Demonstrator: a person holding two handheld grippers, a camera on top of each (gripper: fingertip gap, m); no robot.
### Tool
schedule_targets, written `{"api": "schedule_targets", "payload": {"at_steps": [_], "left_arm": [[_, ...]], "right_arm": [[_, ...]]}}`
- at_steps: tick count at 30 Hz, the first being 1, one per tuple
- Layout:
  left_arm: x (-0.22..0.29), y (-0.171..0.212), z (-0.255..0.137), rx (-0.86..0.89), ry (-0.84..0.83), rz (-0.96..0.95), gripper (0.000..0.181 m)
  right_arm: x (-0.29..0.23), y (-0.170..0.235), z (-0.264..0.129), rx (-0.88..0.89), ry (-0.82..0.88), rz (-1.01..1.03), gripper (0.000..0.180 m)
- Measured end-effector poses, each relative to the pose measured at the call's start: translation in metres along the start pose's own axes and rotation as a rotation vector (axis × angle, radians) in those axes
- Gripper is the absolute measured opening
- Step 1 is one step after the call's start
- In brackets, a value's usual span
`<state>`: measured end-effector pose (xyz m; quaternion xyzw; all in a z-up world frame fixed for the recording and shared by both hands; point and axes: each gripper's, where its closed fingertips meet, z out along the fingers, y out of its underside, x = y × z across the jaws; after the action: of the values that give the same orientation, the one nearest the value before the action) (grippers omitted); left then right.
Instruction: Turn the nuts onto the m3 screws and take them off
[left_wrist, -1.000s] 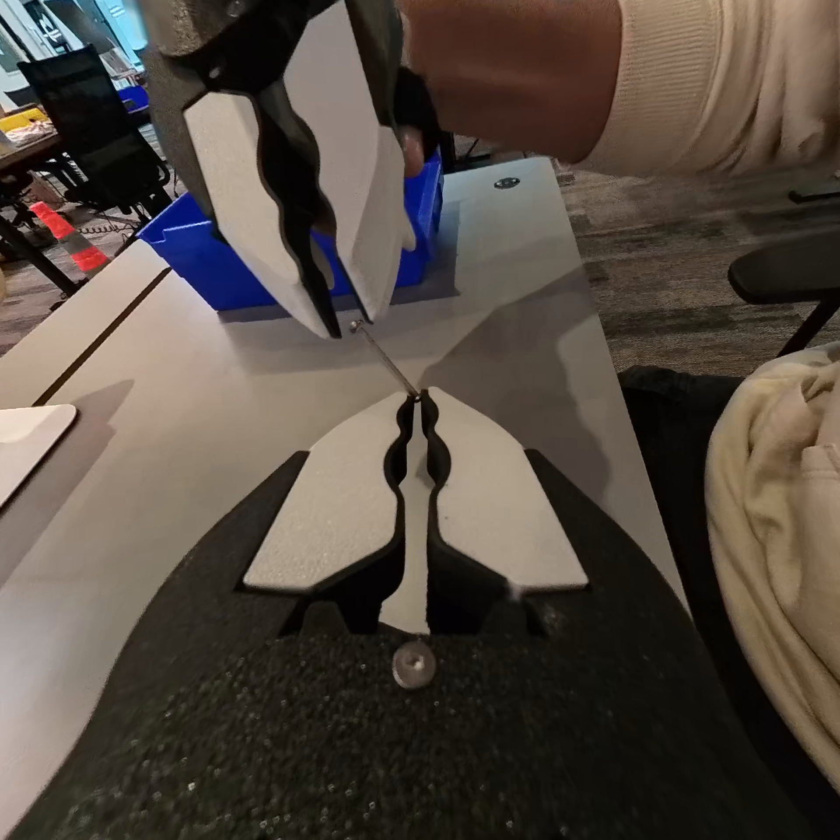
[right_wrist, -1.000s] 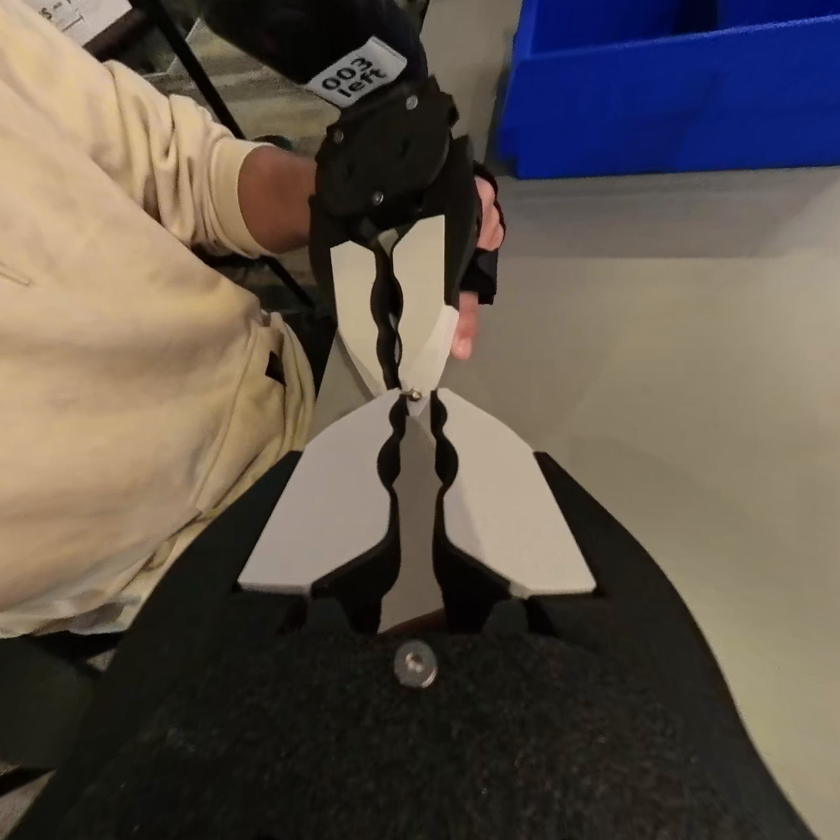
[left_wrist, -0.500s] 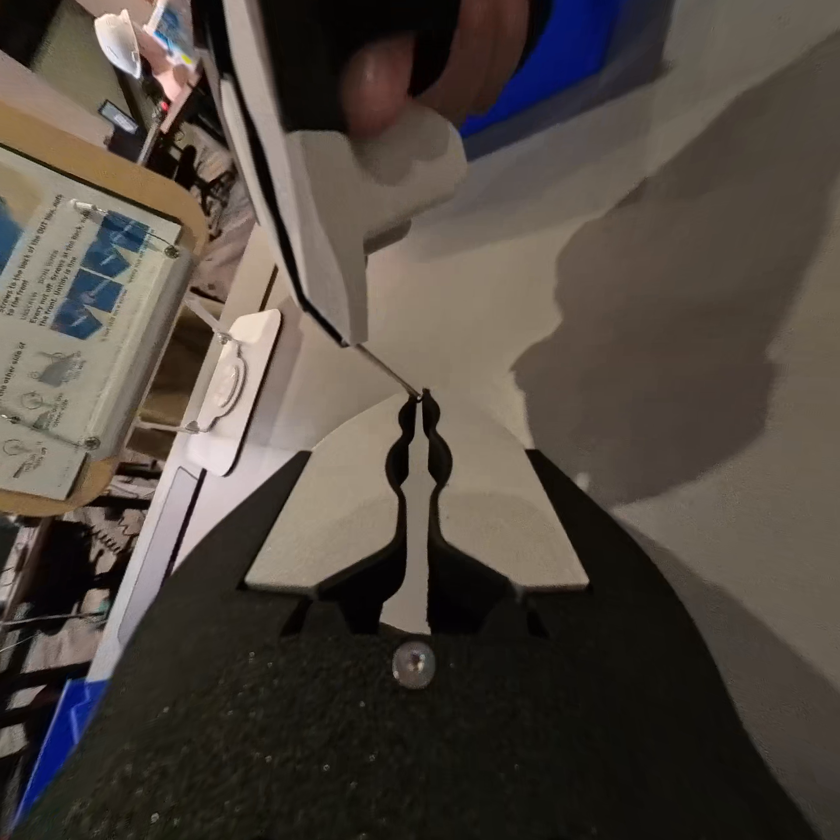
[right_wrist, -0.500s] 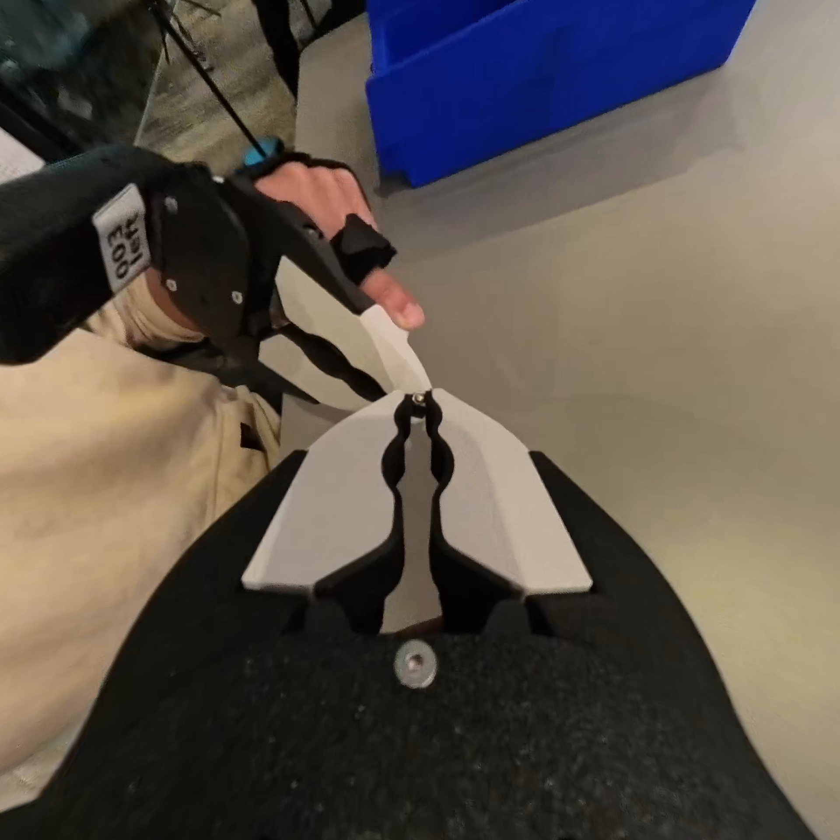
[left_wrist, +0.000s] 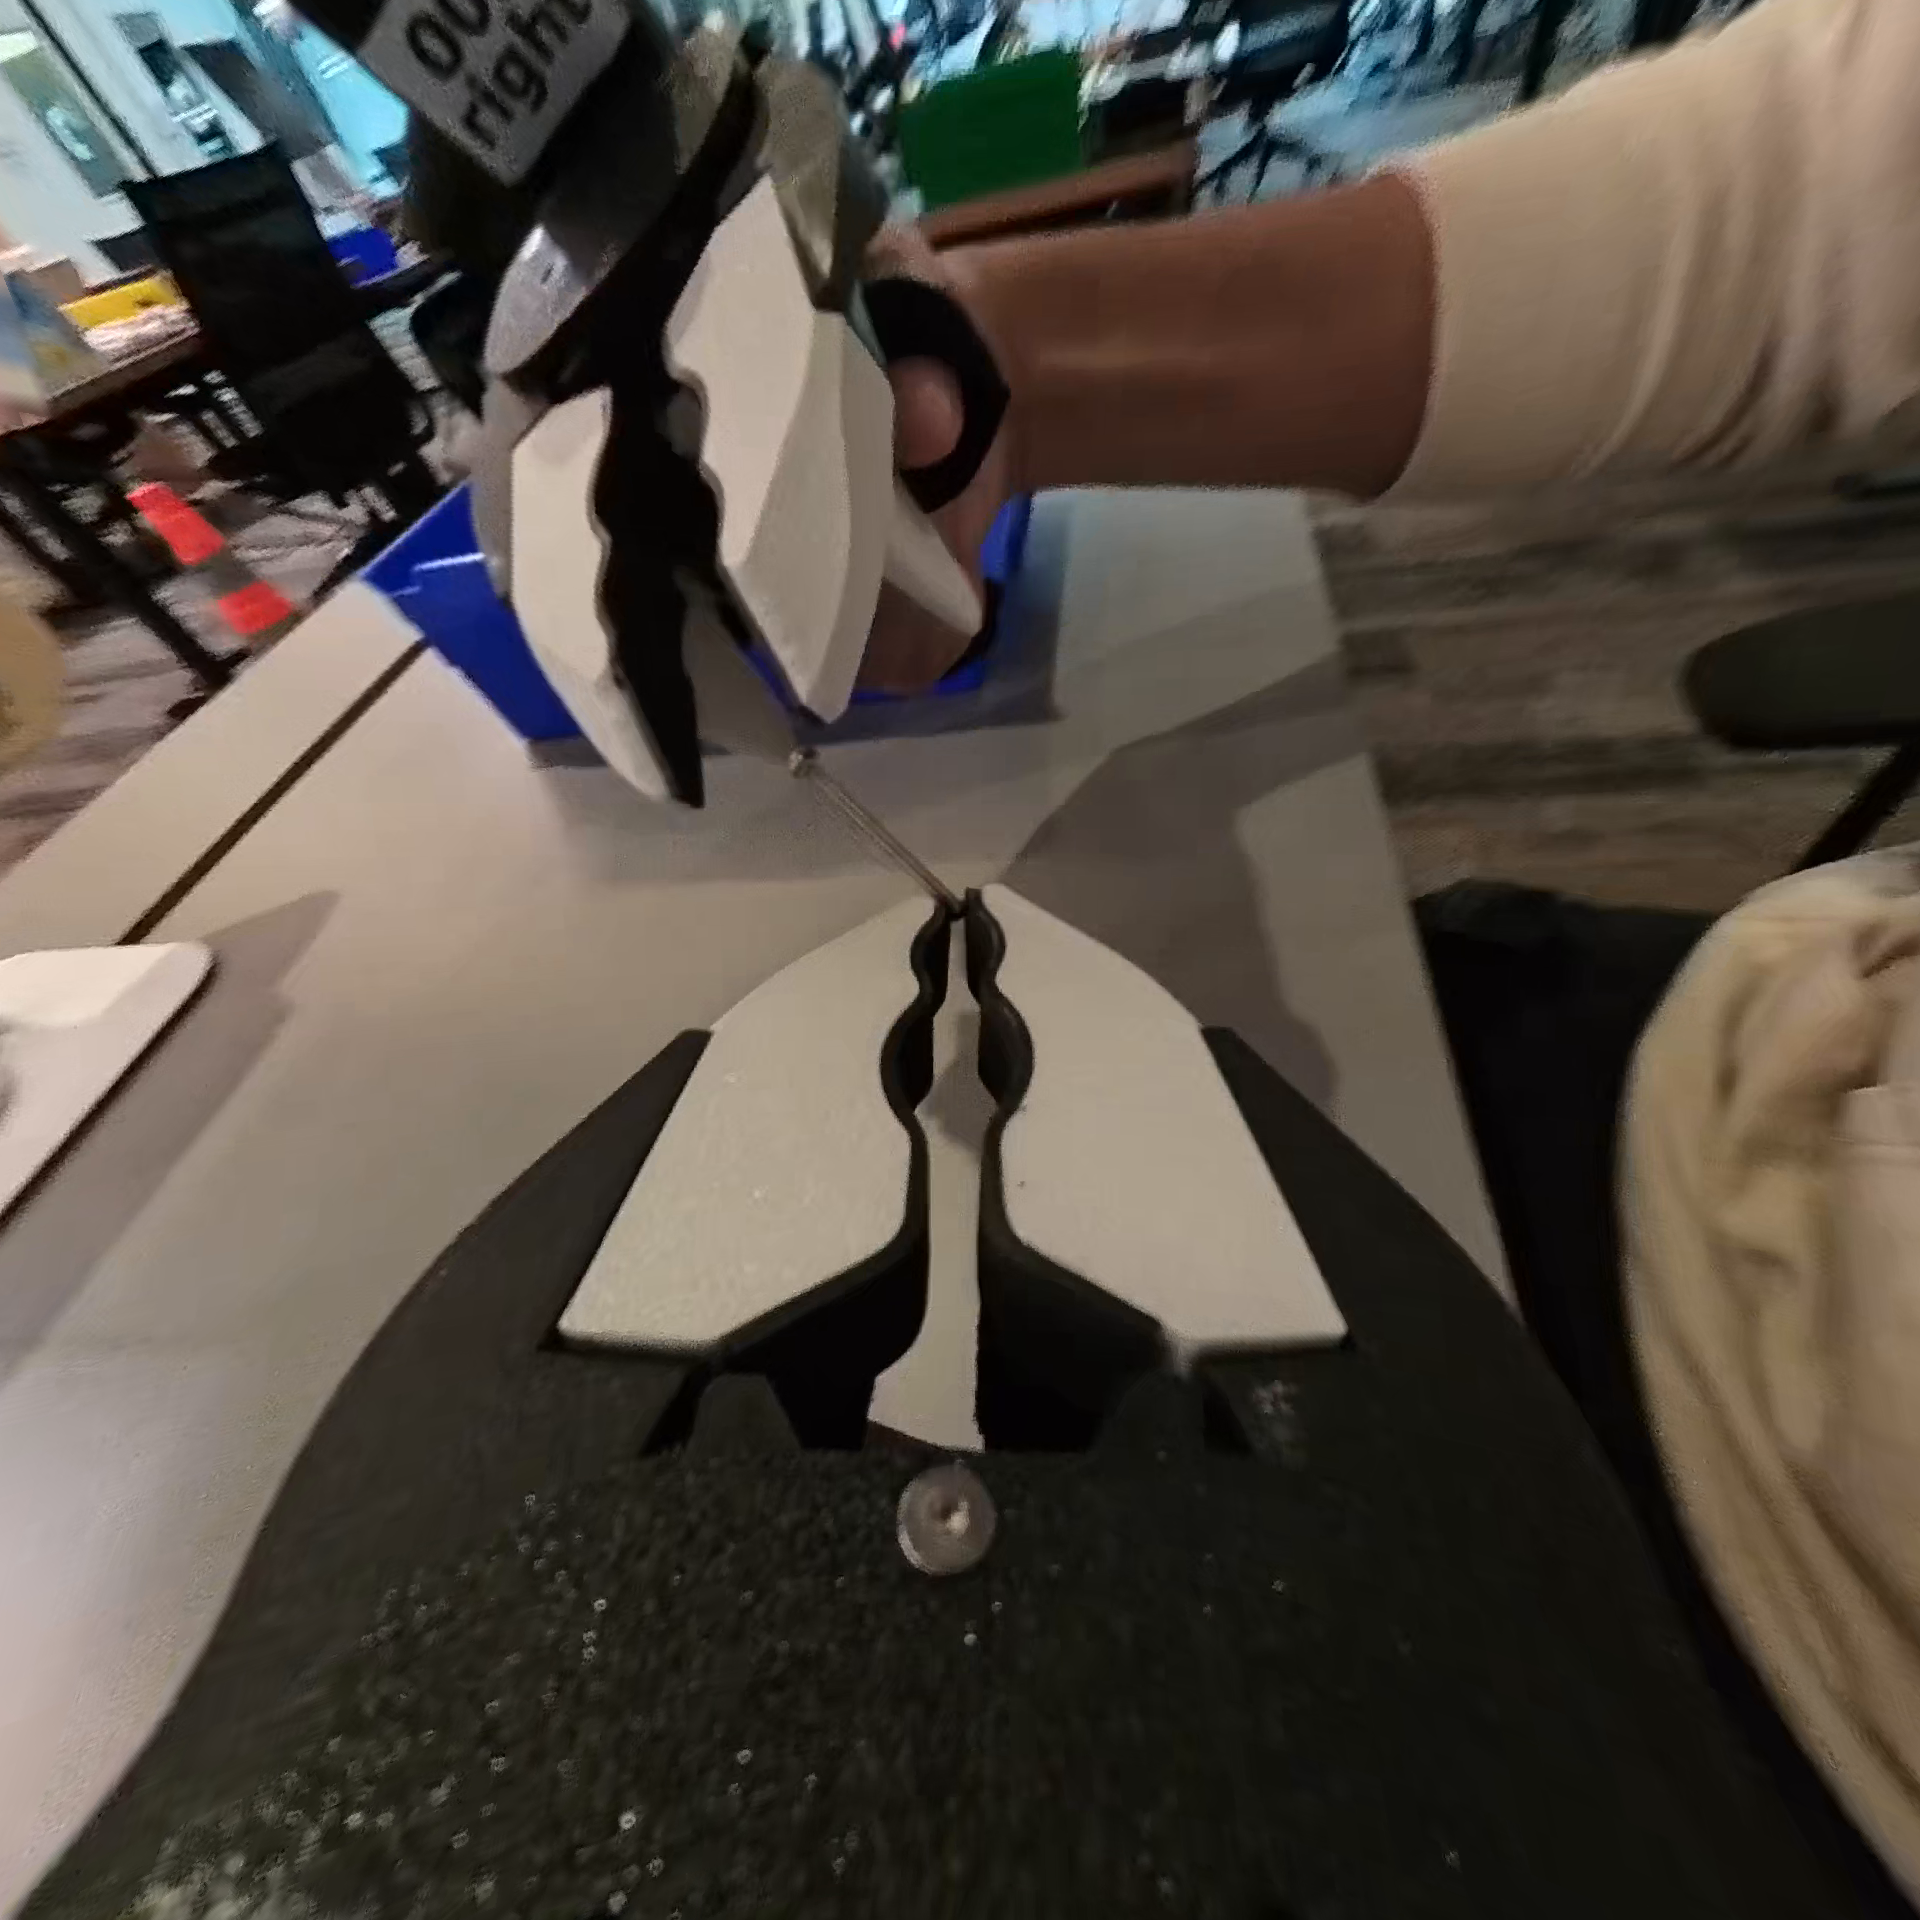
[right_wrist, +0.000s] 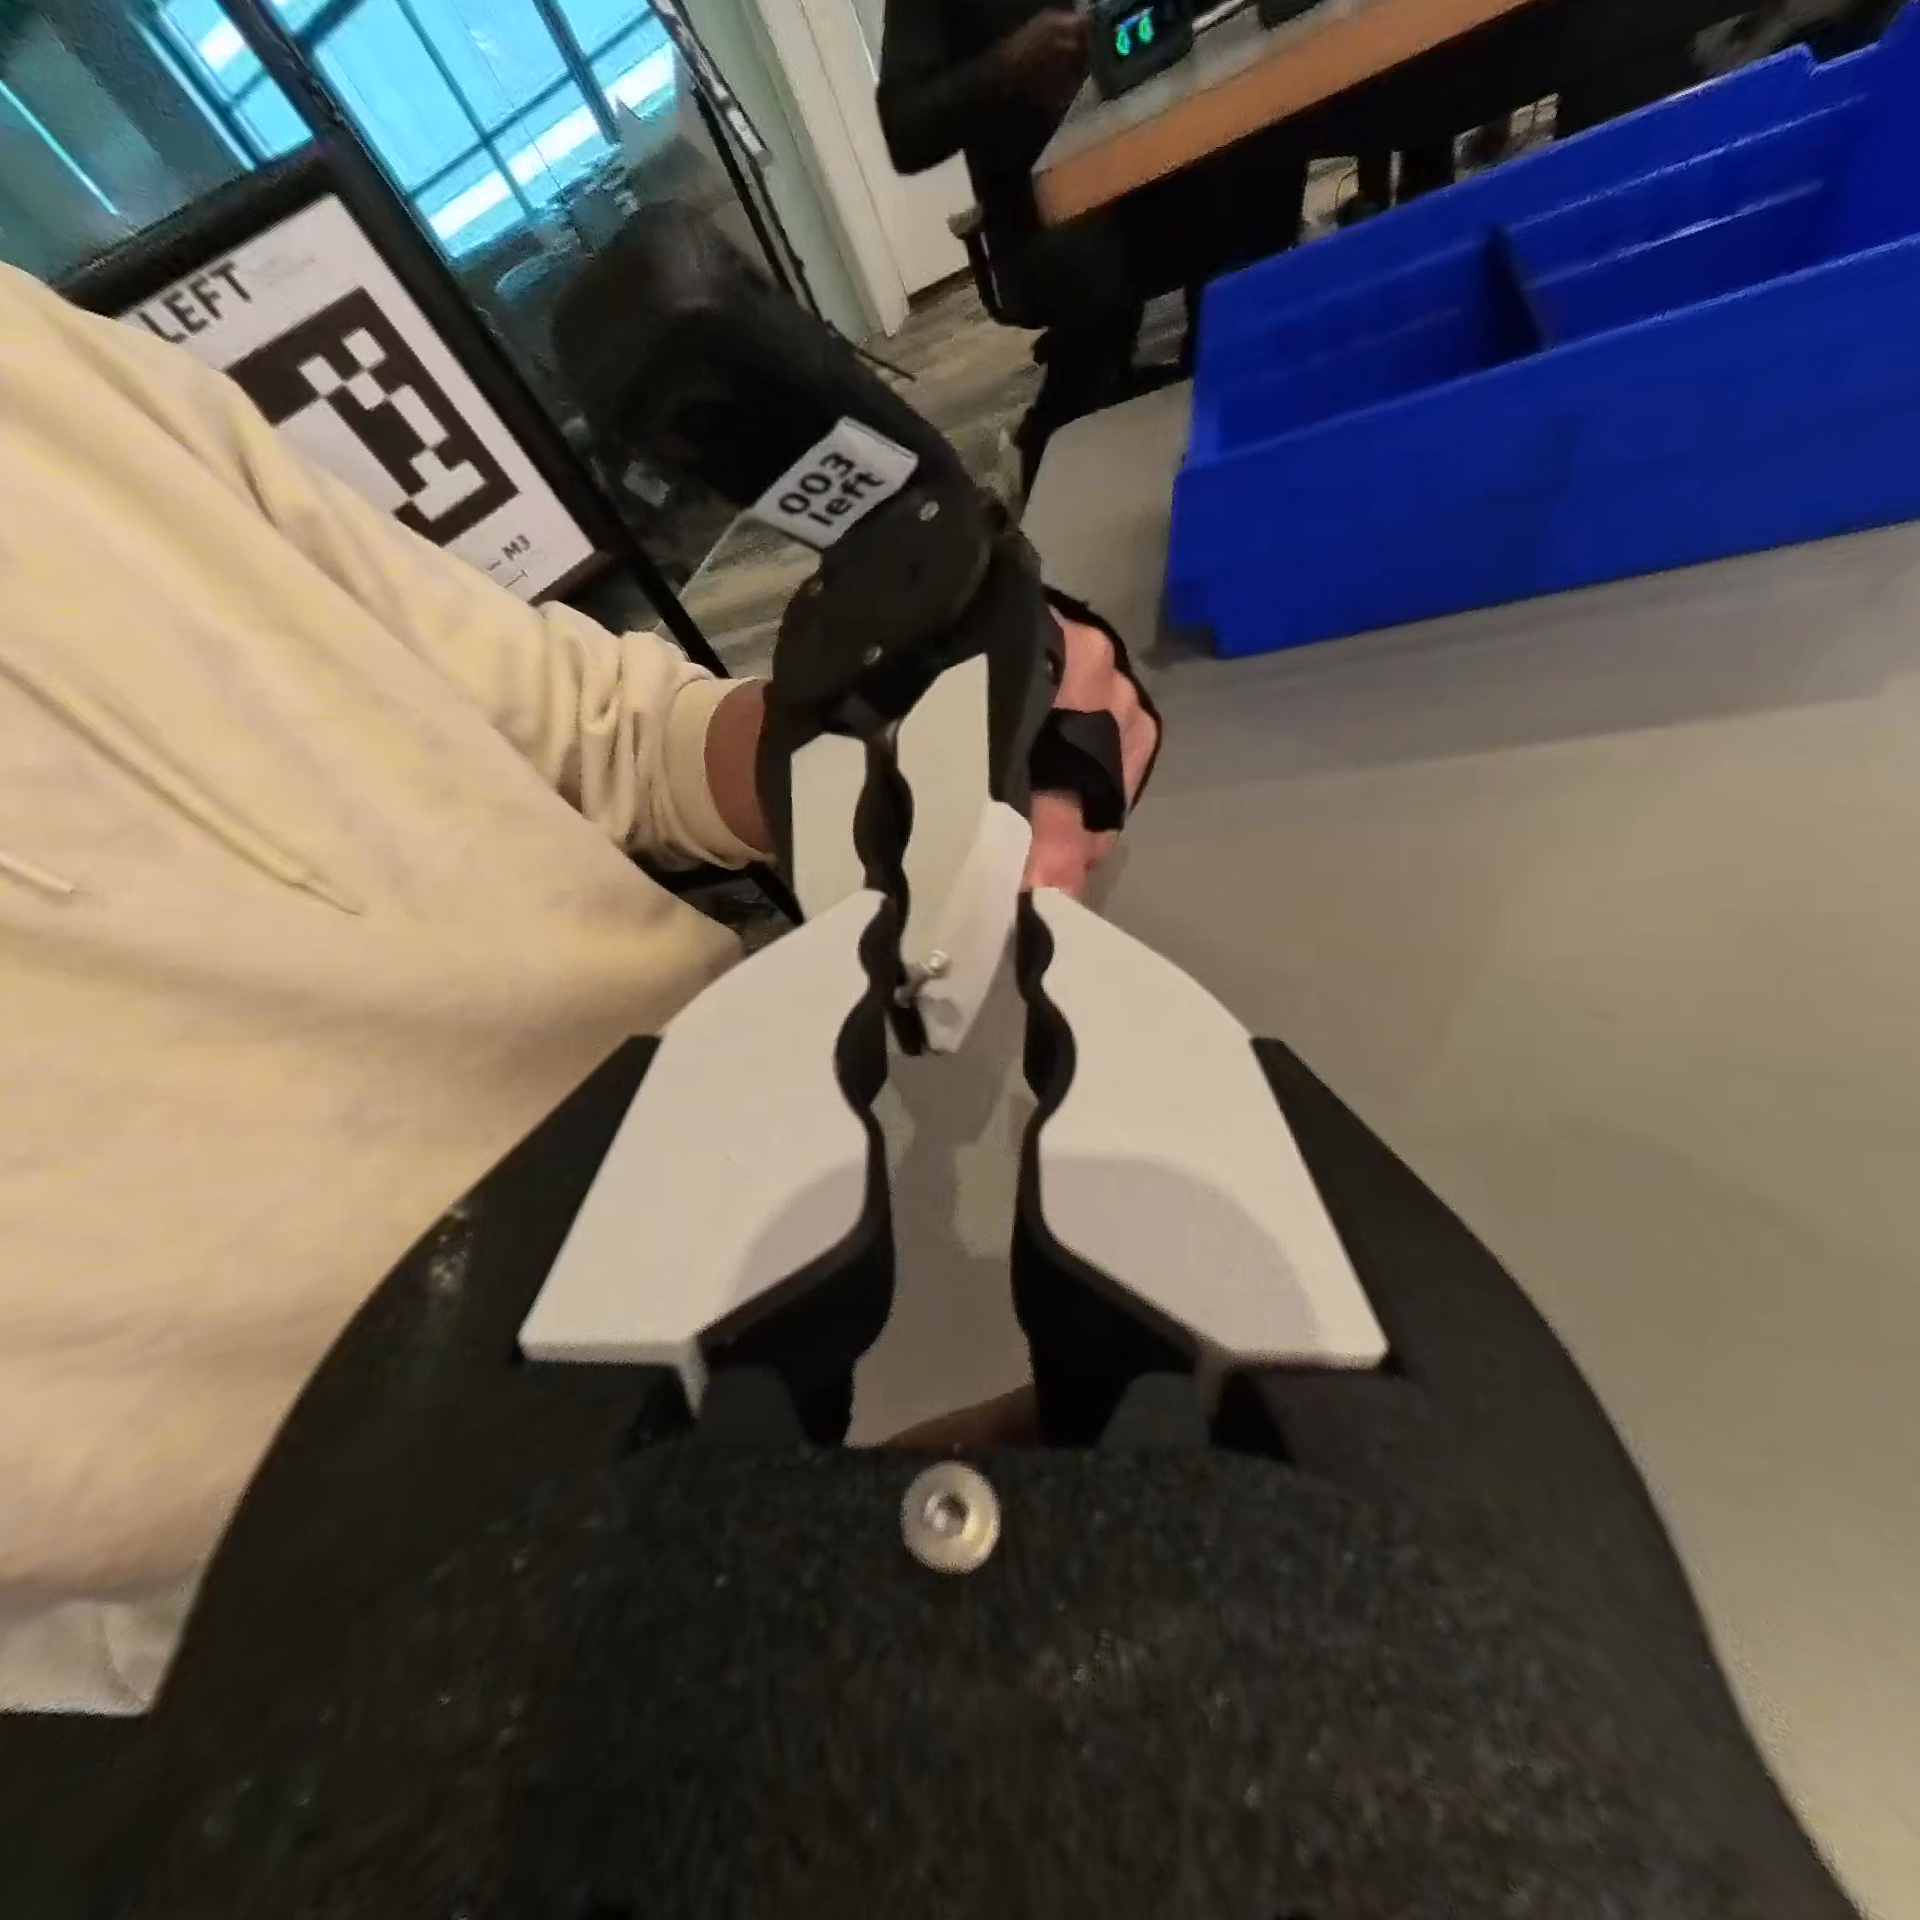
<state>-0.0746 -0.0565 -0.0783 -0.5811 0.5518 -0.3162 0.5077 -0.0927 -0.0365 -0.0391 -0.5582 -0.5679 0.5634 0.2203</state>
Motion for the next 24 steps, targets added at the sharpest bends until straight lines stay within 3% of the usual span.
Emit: {"api": "schedule_targets", "payload": {"at_steps": [4,9,14,19,24], "left_arm": [[0.011,-0.02,-0.009,0.127,0.108,-0.067,0.002],[0.01,-0.028,-0.015,0.176,0.114,-0.08,0.002],[0.007,-0.023,-0.015,0.157,0.099,-0.078,0.003],[-0.008,-0.011,-0.012,0.058,-0.017,-0.031,0.002],[-0.043,0.014,-0.01,-0.184,-0.302,0.098,0.003]], "right_arm": [[-0.01,-0.005,-0.003,0.052,-0.083,0.015,0.021],[-0.021,-0.014,-0.002,0.131,-0.163,0.027,0.021],[-0.019,-0.011,0.005,0.105,-0.141,0.009,0.005],[-0.001,-0.007,0.004,0.055,-0.012,0.0,0.005],[0.039,0.0,-0.002,0.007,0.254,0.084,0.005]]}}
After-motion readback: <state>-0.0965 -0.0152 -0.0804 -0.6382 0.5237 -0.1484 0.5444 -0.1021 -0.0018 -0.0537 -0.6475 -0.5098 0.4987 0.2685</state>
